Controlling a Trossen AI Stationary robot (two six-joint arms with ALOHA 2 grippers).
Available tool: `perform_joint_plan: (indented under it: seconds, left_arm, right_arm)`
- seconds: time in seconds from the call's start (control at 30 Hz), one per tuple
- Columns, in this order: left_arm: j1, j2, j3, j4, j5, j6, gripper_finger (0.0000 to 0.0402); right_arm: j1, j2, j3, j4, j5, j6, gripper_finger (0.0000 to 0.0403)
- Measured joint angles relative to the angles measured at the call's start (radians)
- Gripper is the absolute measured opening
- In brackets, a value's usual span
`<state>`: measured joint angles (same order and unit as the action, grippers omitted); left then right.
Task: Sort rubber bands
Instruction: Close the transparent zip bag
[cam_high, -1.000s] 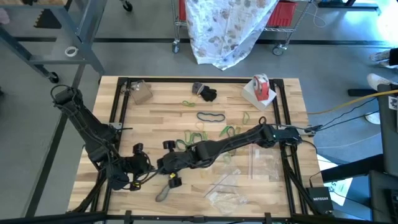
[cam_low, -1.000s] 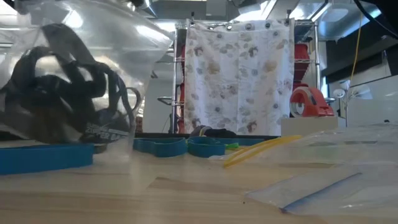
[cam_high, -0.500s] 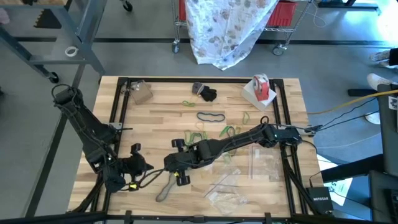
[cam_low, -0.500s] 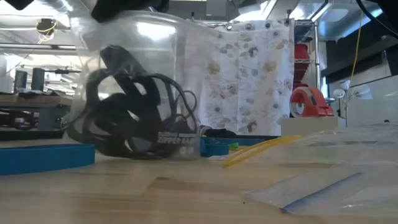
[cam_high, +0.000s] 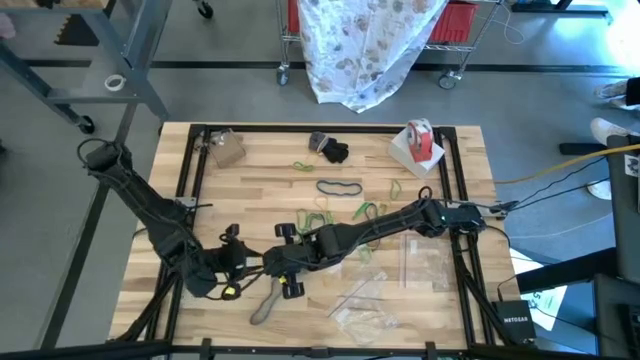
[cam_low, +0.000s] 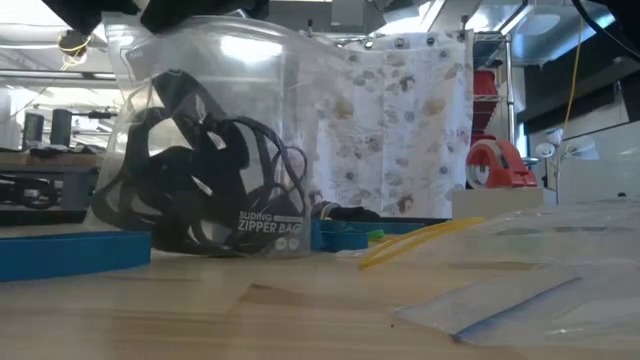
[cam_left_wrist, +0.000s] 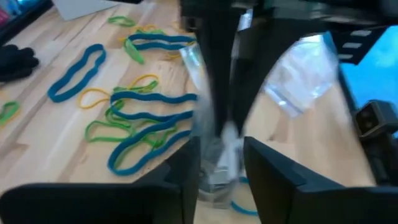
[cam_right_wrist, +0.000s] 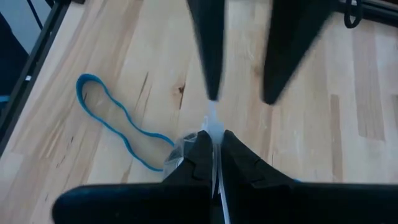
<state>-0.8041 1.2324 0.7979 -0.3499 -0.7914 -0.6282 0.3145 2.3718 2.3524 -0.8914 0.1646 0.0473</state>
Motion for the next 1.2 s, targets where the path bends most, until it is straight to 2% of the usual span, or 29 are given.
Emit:
perform_joint_plan:
  seconds: [0.1, 0.23, 0.53, 0.7, 0.97, 1.07, 1.2]
  left_arm:
    - [0.024, 0.0, -0.006, -0.001, 0.042, 0.019, 0.0132]
    - [0.043, 0.001, -0.006, 0.007, 0.106, 0.05, 0.0125]
    - [0.06, 0.026, -0.006, 0.036, 0.134, 0.06, 0.0092]
    - [0.073, 0.062, -0.006, 0.039, 0.137, 0.079, 0.0092]
    - [0.071, 0.05, -0.006, 0.035, 0.135, 0.086, 0.009]
    - [0.074, 0.05, -0.006, 0.025, 0.135, 0.086, 0.0071]
    - [0.074, 0.05, -0.006, 0.025, 0.13, 0.092, 0.0013]
  right_arm:
    - [0.0, 0.0, 0.0, -0.001, 0.0, -0.001, 0.001]
    - [0.0, 0.0, 0.0, -0.002, -0.001, -0.002, 0.001]
    - [-0.001, 0.0, 0.0, -0.006, 0.0, -0.004, 0.001]
    - [-0.001, 0.0, 0.0, -0.003, 0.0, -0.004, 0.001]
    - [-0.001, 0.0, 0.0, 0.0, 0.0, -0.004, 0.001]
    - [-0.001, 0.0, 0.0, 0.0, 0.001, -0.004, 0.001]
    - [-0.001, 0.0, 0.0, -0.001, 0.002, -0.004, 0.001]
